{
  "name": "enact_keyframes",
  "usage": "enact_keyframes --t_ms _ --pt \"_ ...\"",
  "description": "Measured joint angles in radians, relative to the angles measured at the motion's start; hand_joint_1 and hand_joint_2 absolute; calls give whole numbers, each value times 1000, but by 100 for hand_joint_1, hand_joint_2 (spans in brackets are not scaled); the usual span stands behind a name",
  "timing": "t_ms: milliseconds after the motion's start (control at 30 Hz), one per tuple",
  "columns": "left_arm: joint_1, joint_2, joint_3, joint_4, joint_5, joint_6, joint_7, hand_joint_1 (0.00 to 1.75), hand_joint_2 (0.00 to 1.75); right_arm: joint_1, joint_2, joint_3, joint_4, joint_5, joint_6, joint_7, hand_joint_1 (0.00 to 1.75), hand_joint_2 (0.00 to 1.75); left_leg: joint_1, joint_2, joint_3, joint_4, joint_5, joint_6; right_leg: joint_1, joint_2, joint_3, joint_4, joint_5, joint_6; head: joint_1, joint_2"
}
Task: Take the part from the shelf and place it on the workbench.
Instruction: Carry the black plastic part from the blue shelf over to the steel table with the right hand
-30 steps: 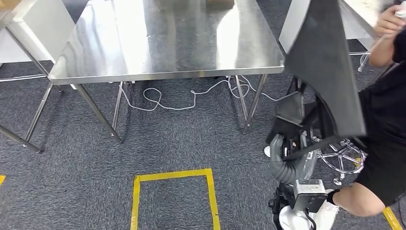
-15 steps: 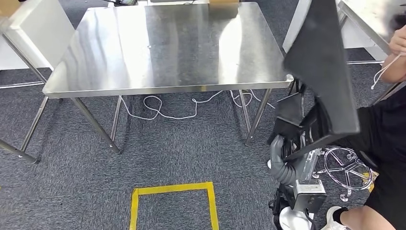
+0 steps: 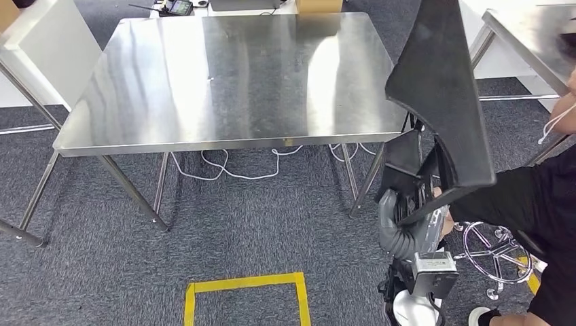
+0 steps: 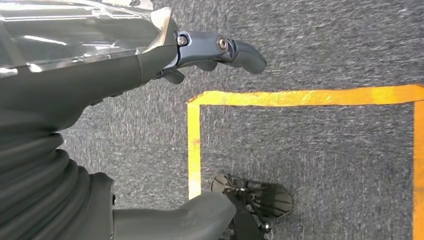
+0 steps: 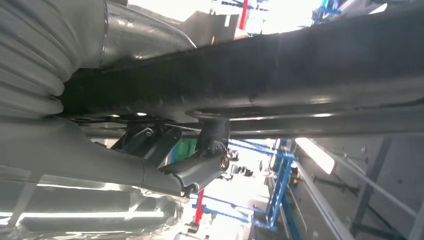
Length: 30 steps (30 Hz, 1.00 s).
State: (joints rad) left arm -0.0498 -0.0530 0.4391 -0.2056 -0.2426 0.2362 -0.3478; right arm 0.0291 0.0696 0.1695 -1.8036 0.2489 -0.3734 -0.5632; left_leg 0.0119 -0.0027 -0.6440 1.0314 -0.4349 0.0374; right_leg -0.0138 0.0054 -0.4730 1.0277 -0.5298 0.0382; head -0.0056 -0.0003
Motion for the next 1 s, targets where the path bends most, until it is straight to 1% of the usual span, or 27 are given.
enact_keyframes --t_ms 33,67,100,133,167,200,233,267,300,333,400,433,467,500,567,633,667,700,733,767,800,833,867,900,933,967,1000 --pt "0 0 0 0 0 0 0 0 175 -4 0 1 1 0 0 0 175 175 0 0 14 -3 8 6 1 -1 -9 28 3 7 1 0" --pt "-1 0 0 0 0 0 0 0 175 -9 0 2 1 0 -1 0 175 175 -1 0 27 -4 11 12 1 -2 -35 74 1 10 3 0" --pt "-2 0 0 0 0 0 0 0 175 -11 0 3 2 0 -1 0 175 175 -3 0 33 -4 7 16 1 -3 -74 132 -6 8 5 0" --pt "-2 0 0 0 0 0 0 0 175 -13 -1 3 3 0 -1 0 175 175 -5 -2 38 -3 0 20 1 -3 -118 189 -25 3 6 0" --pt "-3 0 0 0 0 0 0 0 175 -13 -1 4 5 0 -1 0 175 175 -8 -4 43 -3 -8 24 2 -3 -159 232 -52 -5 7 0" --pt "-2 0 0 0 0 0 1 0 175 -13 -2 4 6 0 0 0 175 175 -12 -7 52 -3 -17 27 3 -3 -184 244 -81 -11 8 0" --pt "-1 0 0 0 -1 -1 1 0 175 -14 -3 4 7 0 -1 1 175 175 -17 -10 63 -3 -27 29 5 -3 -195 226 -96 -12 9 0" --pt "-1 0 0 0 -1 -2 1 0 175 -14 -3 4 7 0 -1 1 175 175 -21 -12 75 -4 -37 30 7 -3 -194 185 -92 -9 9 0" --pt "0 -1 0 0 -2 -3 1 0 175 -14 -4 4 7 0 -1 1 175 175 -26 -14 88 -4 -48 31 10 -3 -182 127 -59 -6 9 0" --pt "0 -2 0 0 -2 -4 1 0 175 -14 -4 4 7 0 -1 1 175 175 -28 -16 98 -5 -57 31 14 -3 -168 76 -10 -5 8 0" --pt "-1 -4 0 1 -4 -5 1 0 175 -16 -5 3 7 0 -1 2 175 175 -30 -19 113 -3 -77 24 21 -5 -146 15 65 -16 7 0" --pt "-1 -4 0 1 -6 -5 1 0 175 -17 -5 3 7 0 -2 2 175 175 -29 -20 119 0 -81 19 22 -5 -142 8 78 -25 6 0" --pt "-2 -4 0 1 -7 -5 1 0 175 -19 -5 3 7 0 -2 2 175 175 -29 -19 125 7 -83 13 20 -5 -133 2 74 -37 8 0" --pt "-2 -3 0 1 -8 -5 1 0 175 -20 -4 3 6 0 -2 2 175 175 -28 -17 124 19 -83 8 16 -3 -121 -3 74 -45 9 0" --pt "-4 -3 0 0 -11 -5 1 0 175 -22 -4 3 5 -1 -3 3 175 175 -24 -14 103 72 -83 -2 6 -1 -94 -10 66 -60 8 0" --pt "-6 -3 0 0 -12 -4 2 0 175 -25 -3 2 4 -1 -3 3 175 175 -15 -10 38 171 -110 -17 4 -1 -78 -12 53 -68 6 0" --pt "-5 -3 0 0 -12 -4 2 0 175 -25 -3 3 4 -1 -3 3 175 175 -9 -9 -3 221 -133 -26 4 0 -71 -12 45 -70 6 0" --pt "-4 -2 0 0 -12 -4 2 0 175 -25 -3 2 4 -1 -3 4 175 175 -3 -7 -41 258 -152 -33 3 1 -63 -12 35 -68 6 0" --pt "-3 -2 0 0 -12 -4 2 0 175 -24 -3 2 5 -1 -4 4 175 175 2 -4 -65 265 -157 -39 1 3 -53 -12 26 -65 6 0" --pt "-2 -2 0 0 -12 -4 2 0 175 -24 -3 2 5 -1 -4 4 175 175 8 -2 -73 242 -142 -44 -2 5 -40 -12 15 -60 6 0" --pt "-2 -1 0 0 -13 -4 2 0 175 -24 -3 2 5 -1 -4 4 175 175 12 0 -65 191 -106 -47 -6 5 -25 -12 4 -55 6 0" --pt "-2 -1 0 0 -14 -4 2 0 175 -24 -3 1 5 -1 -4 4 175 175 16 2 -49 128 -56 -50 -8 6 -14 -13 -7 -49 6 0" --pt "-1 -1 0 1 -14 -4 3 0 175 -24 -3 1 5 -1 -4 5 175 175 17 5 -35 76 -25 -51 -9 6 0 -13 -19 -42 5 0" --pt "-2 0 0 1 -16 -4 3 0 175 -24 -3 1 4 -1 -4 5 175 175 15 8 -23 43 -10 -47 -8 6 7 -16 -29 -34 5 0" --pt "-2 0 0 1 -17 -4 3 0 175 -24 -3 0 4 0 -4 5 175 175 11 10 -15 28 -7 -40 -6 6 16 -20 -35 -24 4 0" --pt "-2 0 0 1 -18 -4 4 0 175 -23 -3 0 3 0 -5 6 175 175 7 9 -10 27 -19 -30 -4 6 26 -19 -37 -14 3 0" --pt "-2 0 0 0 -18 -5 4 0 175 -23 -3 0 2 1 -5 7 175 175 5 6 3 22 -18 -17 0 5 34 -15 -35 -4 2 0"
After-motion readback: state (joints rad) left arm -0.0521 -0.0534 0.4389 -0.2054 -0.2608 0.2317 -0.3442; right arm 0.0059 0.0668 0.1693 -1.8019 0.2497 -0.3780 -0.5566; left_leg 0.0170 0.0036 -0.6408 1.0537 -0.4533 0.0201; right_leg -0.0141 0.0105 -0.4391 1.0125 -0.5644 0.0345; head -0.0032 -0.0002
